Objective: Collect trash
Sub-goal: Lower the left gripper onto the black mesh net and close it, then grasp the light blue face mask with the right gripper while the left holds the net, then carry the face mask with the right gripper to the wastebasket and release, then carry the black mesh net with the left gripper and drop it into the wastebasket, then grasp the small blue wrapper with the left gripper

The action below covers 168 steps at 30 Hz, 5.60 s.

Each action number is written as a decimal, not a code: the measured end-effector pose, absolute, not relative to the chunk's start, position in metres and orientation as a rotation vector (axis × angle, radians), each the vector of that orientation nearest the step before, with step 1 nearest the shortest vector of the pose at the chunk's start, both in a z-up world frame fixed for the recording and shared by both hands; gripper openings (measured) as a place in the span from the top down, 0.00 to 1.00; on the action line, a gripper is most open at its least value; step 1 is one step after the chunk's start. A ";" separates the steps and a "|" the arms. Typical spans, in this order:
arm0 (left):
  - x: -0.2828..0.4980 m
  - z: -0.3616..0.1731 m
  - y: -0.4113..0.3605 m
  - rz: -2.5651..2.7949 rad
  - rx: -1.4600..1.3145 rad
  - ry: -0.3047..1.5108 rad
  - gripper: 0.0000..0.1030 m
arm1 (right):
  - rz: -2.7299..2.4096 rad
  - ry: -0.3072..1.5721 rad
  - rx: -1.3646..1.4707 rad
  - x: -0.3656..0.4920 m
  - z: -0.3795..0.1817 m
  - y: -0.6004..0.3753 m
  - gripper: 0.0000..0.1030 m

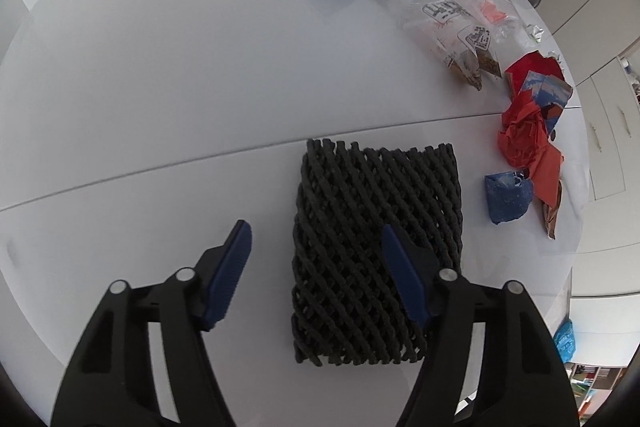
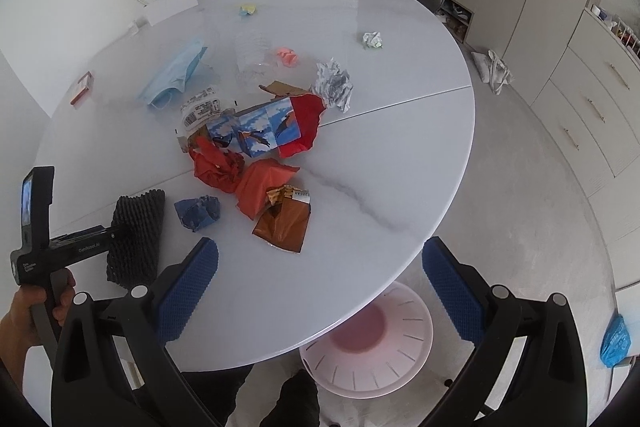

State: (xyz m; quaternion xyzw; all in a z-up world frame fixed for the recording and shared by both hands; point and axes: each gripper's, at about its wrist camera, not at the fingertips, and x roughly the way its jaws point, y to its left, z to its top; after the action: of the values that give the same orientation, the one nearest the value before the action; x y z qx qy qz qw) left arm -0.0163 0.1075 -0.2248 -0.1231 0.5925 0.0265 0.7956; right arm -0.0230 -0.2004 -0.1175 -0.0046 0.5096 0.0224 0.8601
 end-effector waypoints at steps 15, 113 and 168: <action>-0.023 -0.220 0.114 -0.024 -0.403 1.279 0.87 | 0.207 1.013 -0.058 0.049 -0.102 -0.107 0.02; -0.098 -0.190 -0.220 -0.721 0.328 1.263 0.43 | -0.433 1.080 0.364 -0.181 -0.198 -0.403 0.10; 0.025 -0.193 -0.031 -0.416 0.244 1.163 0.23 | -0.122 0.973 0.148 -0.043 -0.103 -0.201 0.02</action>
State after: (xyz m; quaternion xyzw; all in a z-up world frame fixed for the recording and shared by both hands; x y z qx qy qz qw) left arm 0.0246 -0.0311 -0.1931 0.1139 0.5438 -0.1946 0.8084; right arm -0.0429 -0.2012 -0.1027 0.0709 0.4668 -0.0585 0.8796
